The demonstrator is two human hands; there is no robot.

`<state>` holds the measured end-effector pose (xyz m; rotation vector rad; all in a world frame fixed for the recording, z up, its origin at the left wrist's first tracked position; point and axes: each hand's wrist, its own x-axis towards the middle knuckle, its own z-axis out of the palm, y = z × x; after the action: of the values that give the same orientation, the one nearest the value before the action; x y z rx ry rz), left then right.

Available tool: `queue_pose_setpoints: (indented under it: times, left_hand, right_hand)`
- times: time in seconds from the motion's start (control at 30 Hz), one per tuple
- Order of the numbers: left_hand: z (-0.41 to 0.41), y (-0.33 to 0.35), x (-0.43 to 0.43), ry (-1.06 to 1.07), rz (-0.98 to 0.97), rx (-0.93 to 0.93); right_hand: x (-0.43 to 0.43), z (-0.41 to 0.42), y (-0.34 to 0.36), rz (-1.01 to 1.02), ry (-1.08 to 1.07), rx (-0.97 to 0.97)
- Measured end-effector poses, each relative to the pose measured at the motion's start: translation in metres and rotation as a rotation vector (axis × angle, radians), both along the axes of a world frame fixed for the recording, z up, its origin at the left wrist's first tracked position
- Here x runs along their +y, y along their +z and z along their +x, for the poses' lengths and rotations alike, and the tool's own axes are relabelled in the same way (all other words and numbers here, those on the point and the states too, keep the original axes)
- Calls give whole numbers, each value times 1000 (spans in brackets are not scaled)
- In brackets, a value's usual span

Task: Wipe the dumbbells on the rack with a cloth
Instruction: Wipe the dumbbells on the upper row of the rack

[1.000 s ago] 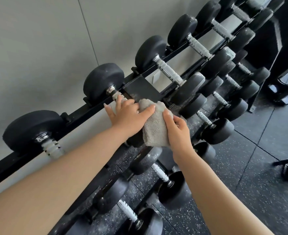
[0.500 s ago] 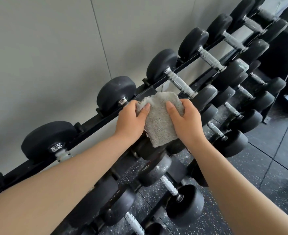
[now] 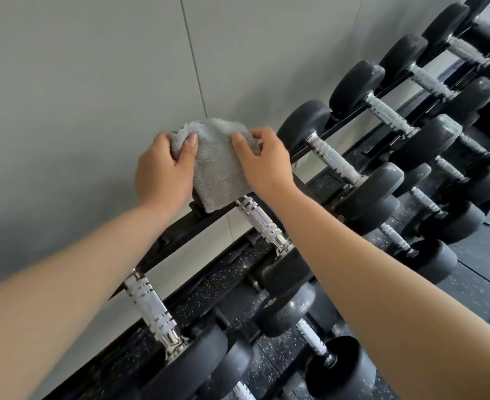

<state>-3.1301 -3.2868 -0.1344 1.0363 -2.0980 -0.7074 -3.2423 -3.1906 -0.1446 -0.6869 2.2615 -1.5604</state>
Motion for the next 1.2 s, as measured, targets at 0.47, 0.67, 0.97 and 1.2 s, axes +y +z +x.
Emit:
queue_pose_setpoints:
  times: [0.47, 0.67, 0.97, 1.2]
  left_hand:
    - [-2, -37, -2, -33, -239, -170]
    - [-19, -36, 2, -529, -409, -563]
    - [-61, -16, -6, -640, -308, -761]
    - [-114, -1, -6, -688, -291, -1075]
  right_hand:
    - [13, 23, -80, 524, -112, -149]
    - [10, 19, -83, 608, -51, -129]
    - [8, 4, -82, 479, 39, -453]
    - [11, 8, -80, 547, -103, -235]
